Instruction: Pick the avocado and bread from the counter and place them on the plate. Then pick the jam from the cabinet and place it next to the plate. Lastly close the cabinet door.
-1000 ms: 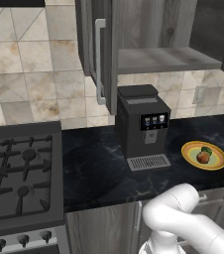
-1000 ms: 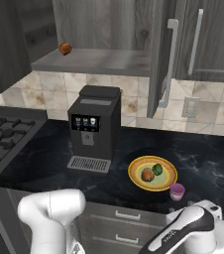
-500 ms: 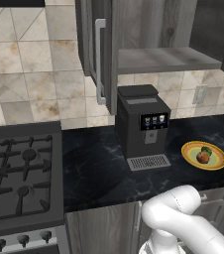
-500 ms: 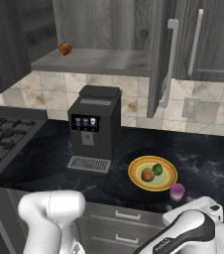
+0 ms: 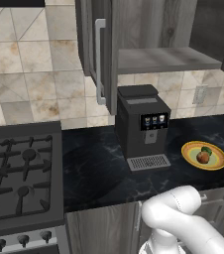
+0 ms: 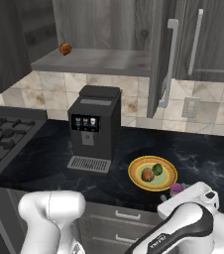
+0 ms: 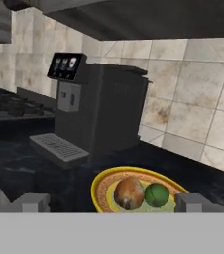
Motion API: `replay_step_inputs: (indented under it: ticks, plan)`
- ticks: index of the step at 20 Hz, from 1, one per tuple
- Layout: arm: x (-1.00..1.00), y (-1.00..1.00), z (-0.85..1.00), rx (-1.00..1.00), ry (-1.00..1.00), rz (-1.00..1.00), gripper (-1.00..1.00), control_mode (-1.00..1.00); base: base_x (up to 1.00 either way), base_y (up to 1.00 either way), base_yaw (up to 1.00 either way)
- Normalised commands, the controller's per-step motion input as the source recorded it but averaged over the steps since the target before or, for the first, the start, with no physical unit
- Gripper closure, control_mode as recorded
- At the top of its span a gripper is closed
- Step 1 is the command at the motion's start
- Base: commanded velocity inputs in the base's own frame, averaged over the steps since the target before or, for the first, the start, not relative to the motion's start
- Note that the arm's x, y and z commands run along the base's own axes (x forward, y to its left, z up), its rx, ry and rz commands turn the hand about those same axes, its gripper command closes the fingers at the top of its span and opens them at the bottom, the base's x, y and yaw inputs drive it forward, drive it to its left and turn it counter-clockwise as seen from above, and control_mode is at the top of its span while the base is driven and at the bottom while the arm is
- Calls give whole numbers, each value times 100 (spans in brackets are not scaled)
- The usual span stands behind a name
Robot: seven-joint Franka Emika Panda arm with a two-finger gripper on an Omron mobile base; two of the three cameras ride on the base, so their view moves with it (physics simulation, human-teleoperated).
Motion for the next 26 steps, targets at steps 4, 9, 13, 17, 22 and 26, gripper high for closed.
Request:
replay_step_inputs:
  ticks: [4, 9, 13, 17, 22, 26]
  plan:
    - [0, 8, 37, -5, -13, 8, -100, -100, 0, 0, 0]
    - [7, 6, 30, -5, -15, 4, -100, -100, 0, 0, 0]
    - [22, 12, 28, -7, -13, 1, -100, -100, 0, 0, 0]
    - [31, 9, 28, -6, -12, 2, -100, -100, 0, 0, 0]
    - [31, 3, 27, -5, -13, 3, -100, -100, 0, 0, 0]
    - [36, 0, 23, -3, -11, 5, -100, -100, 0, 0, 0]
